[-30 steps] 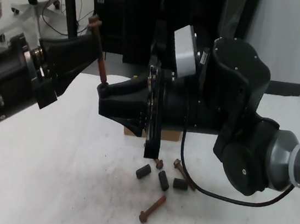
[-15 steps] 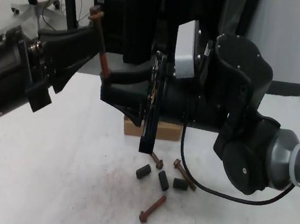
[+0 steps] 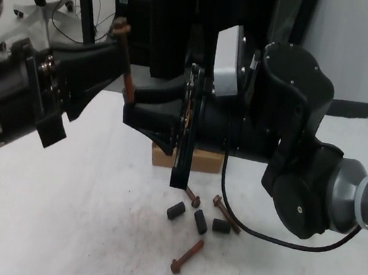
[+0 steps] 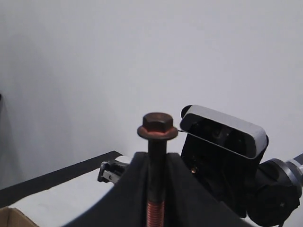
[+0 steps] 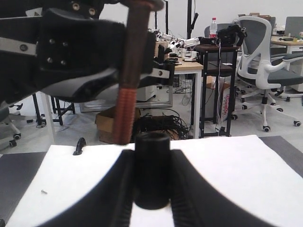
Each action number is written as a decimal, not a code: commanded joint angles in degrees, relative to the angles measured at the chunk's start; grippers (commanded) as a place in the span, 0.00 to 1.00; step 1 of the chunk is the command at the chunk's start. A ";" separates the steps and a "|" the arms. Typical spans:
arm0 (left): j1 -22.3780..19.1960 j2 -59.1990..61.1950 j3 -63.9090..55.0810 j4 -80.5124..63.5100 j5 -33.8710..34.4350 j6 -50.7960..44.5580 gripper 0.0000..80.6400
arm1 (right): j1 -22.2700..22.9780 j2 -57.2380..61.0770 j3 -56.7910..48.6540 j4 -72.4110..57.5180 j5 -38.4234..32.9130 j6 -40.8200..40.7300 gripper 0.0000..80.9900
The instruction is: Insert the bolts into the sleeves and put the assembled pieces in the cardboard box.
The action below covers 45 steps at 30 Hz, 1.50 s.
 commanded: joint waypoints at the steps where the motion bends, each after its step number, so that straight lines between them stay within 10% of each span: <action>1: -0.12 -0.44 -0.50 -2.14 -0.99 1.77 0.00 | -0.07 -0.36 -0.43 1.45 -0.18 0.34 0.01; 45: -0.12 -0.44 -0.53 5.69 -4.14 11.32 0.00 | -0.07 -0.36 -0.43 1.06 -0.92 0.34 0.01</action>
